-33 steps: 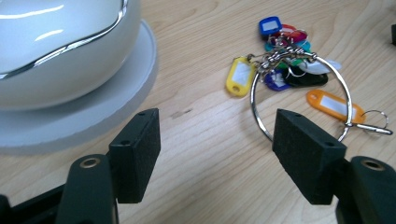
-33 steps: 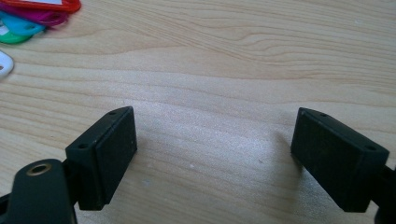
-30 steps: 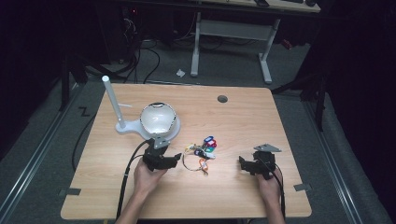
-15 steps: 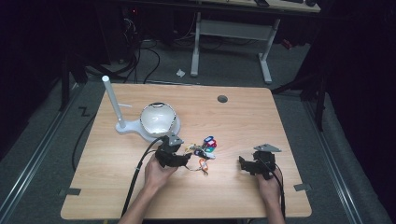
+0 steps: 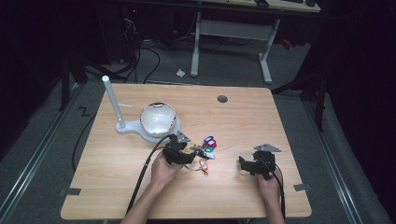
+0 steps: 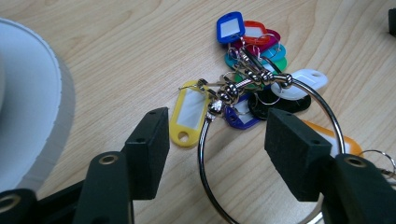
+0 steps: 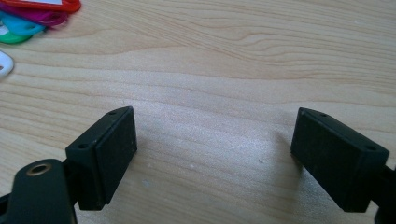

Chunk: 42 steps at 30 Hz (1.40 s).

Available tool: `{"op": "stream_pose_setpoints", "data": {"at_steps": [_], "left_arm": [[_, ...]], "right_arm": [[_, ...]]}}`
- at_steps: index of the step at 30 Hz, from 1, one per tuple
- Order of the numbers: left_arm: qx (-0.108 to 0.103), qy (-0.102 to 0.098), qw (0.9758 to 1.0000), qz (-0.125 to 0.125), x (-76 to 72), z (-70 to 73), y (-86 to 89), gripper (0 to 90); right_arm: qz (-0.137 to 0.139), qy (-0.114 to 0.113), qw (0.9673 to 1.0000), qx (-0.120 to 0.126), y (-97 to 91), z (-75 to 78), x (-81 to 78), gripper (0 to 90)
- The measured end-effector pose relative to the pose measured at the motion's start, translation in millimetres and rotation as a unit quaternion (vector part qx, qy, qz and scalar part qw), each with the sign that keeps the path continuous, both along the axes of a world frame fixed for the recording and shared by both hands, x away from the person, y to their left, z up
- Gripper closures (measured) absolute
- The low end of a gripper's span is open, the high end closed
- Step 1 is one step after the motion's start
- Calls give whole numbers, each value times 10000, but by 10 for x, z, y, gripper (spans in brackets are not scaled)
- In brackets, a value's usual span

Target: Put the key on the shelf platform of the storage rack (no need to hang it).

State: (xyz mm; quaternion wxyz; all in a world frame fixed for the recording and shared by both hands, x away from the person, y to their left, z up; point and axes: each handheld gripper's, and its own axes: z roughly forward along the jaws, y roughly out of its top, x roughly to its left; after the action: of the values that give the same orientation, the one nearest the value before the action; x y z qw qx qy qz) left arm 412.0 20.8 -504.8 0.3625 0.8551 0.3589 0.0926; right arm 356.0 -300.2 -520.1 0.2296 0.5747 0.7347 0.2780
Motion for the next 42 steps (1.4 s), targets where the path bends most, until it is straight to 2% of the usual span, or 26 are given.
{"op": "stream_pose_setpoints", "data": {"at_steps": [4,10,16,19,26,33,42], "left_arm": [[-33,9,10000,21,11,-21,-10,424],[0,129,9999,-24,43,-84,-15,472],[1,132,9999,-9,51,-110,-27,517],[4,108,9999,3,48,-116,-26,530],[45,26,10000,19,36,-119,-18,631],[177,-86,9998,45,27,-117,-27,710],[209,-74,9997,44,33,-111,-13,813]], "right_arm": [[5,-2,10000,-3,-1,0,0,144],[7,-3,10000,-5,-1,0,0,143],[0,2,10000,1,1,1,0,144],[-1,2,10000,2,1,1,0,144],[-6,0,10000,5,2,0,0,143],[-7,2,10000,7,2,1,0,143],[-8,2,10000,8,2,1,0,144]]}}
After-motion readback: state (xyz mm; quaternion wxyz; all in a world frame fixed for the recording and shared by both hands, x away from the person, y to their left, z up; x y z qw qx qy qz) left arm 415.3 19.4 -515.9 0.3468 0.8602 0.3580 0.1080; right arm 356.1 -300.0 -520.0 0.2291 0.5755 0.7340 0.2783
